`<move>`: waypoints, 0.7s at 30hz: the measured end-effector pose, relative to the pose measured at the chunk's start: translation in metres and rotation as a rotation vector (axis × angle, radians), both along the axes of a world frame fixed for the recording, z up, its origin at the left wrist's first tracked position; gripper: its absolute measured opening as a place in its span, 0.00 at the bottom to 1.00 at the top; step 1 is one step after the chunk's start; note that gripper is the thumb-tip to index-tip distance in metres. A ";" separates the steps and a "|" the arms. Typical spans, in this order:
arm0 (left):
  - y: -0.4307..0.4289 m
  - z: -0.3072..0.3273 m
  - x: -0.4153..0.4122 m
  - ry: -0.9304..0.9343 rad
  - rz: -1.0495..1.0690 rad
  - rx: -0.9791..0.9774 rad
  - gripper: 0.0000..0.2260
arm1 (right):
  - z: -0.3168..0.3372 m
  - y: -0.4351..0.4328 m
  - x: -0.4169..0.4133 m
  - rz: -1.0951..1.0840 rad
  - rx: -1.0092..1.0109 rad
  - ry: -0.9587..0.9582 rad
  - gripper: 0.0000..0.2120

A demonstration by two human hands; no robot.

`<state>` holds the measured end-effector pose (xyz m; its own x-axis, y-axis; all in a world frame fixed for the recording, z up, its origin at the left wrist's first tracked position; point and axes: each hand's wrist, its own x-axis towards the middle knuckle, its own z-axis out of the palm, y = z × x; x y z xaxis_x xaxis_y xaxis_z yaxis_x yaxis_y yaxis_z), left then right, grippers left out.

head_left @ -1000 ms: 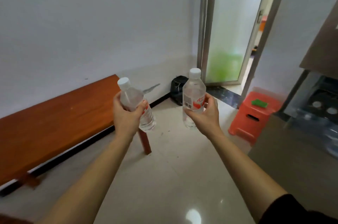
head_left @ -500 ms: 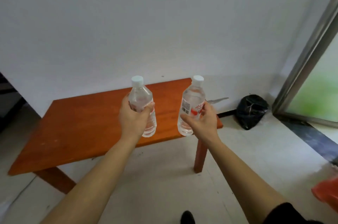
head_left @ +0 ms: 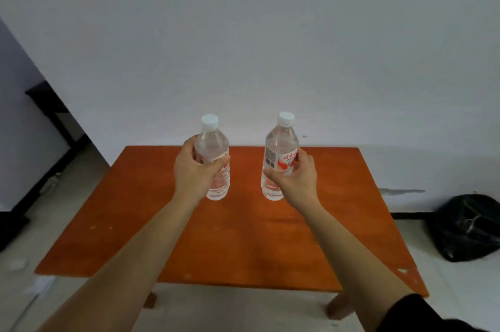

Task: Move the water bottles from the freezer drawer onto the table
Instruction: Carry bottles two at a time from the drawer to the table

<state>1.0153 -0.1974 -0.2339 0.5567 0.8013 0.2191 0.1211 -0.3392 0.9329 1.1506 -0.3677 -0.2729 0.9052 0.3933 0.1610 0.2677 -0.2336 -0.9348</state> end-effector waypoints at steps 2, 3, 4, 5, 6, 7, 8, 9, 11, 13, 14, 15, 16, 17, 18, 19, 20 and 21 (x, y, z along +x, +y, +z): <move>0.039 -0.010 0.017 0.008 0.021 -0.005 0.29 | -0.009 0.038 0.016 0.025 -0.030 0.003 0.31; 0.060 -0.018 0.026 0.017 0.029 -0.012 0.29 | -0.015 0.057 0.024 0.028 -0.050 0.001 0.31; 0.078 -0.025 0.034 0.029 0.032 -0.016 0.29 | -0.020 0.073 0.030 0.025 -0.071 -0.002 0.31; 0.102 -0.035 0.045 0.046 0.029 -0.014 0.30 | -0.027 0.092 0.038 0.014 -0.091 -0.006 0.32; 0.126 -0.044 0.056 0.069 0.022 -0.004 0.31 | -0.034 0.112 0.047 0.000 -0.115 -0.014 0.32; 0.150 -0.054 0.067 0.091 0.011 0.004 0.31 | -0.043 0.132 0.056 -0.015 -0.144 -0.021 0.32; 0.174 -0.064 0.078 0.116 -0.001 0.010 0.32 | -0.052 0.152 0.065 -0.038 -0.173 -0.021 0.33; 0.192 -0.071 0.086 0.135 -0.018 0.013 0.32 | -0.059 0.167 0.072 -0.061 -0.201 -0.023 0.33; 0.236 -0.083 0.108 0.180 -0.058 0.004 0.32 | -0.074 0.205 0.090 -0.104 -0.268 -0.021 0.33; 0.275 -0.097 0.128 0.229 -0.087 -0.002 0.33 | -0.088 0.238 0.104 -0.125 -0.332 -0.011 0.32; 0.289 -0.103 0.135 0.246 -0.096 -0.004 0.34 | -0.093 0.248 0.110 -0.128 -0.358 -0.006 0.33; 0.306 -0.111 0.144 0.263 -0.103 -0.011 0.34 | -0.101 0.262 0.117 -0.128 -0.380 0.001 0.33; 0.321 -0.119 0.152 0.277 -0.106 -0.020 0.35 | -0.110 0.276 0.124 -0.124 -0.399 0.012 0.34; 0.335 -0.127 0.159 0.283 -0.109 -0.035 0.35 | -0.118 0.290 0.131 -0.115 -0.405 0.024 0.34; 0.347 -0.136 0.166 0.292 -0.114 -0.054 0.35 | -0.126 0.303 0.137 -0.104 -0.402 0.045 0.34; 0.356 -0.142 0.171 0.295 -0.123 -0.067 0.35 | -0.131 0.314 0.141 -0.094 -0.391 0.066 0.34; 0.366 -0.149 0.177 0.301 -0.134 -0.081 0.35 | -0.138 0.326 0.147 -0.086 -0.379 0.092 0.34; 0.374 -0.155 0.184 0.307 -0.144 -0.090 0.35 | -0.143 0.338 0.153 -0.078 -0.371 0.116 0.33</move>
